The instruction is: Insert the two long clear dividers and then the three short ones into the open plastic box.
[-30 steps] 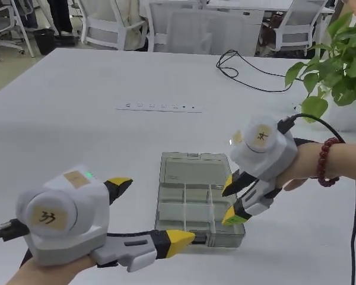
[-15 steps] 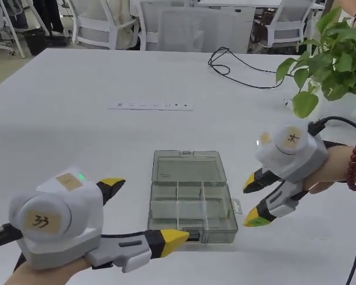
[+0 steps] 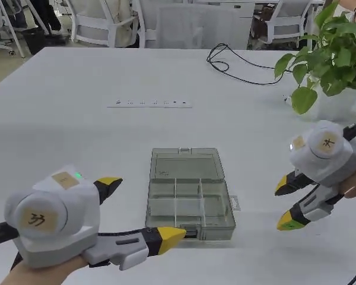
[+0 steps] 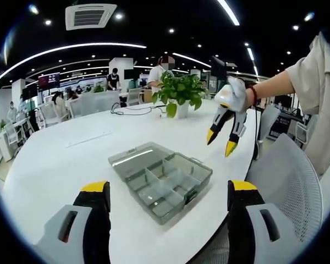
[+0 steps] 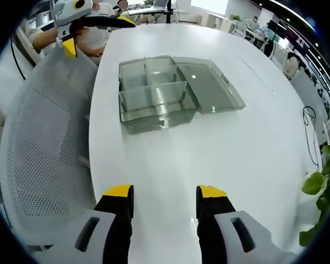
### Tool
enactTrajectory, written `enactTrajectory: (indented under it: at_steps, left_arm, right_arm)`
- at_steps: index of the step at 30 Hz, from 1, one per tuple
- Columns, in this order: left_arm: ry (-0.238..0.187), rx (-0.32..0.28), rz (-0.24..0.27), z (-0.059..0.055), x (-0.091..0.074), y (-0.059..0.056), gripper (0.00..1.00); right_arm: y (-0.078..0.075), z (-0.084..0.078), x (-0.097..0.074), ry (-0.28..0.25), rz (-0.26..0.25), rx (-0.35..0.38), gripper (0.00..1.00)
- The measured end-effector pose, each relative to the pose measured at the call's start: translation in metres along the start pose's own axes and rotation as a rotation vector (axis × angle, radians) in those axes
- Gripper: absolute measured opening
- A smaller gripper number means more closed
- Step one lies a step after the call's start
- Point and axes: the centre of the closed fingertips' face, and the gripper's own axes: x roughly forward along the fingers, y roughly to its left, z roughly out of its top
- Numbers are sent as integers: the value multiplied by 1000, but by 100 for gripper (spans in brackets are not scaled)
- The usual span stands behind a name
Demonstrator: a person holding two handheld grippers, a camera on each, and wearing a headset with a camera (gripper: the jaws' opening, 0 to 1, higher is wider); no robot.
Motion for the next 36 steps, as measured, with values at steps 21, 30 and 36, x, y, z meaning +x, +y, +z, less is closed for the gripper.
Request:
enactTrajectory:
  at_steps: [21,30,36]
  left_arm:
    - [7,-11,24,2,6,4,88]
    - [18,-1,26,2,6,4,88]
    - [20,5,30,3,7,6,87]
  right_arm:
    - [-15,-69,1,122,18,-7,47]
    - [-17,-84,3,179,43,-38,45]
    - [-18,-94,3,213,58,-85,42]
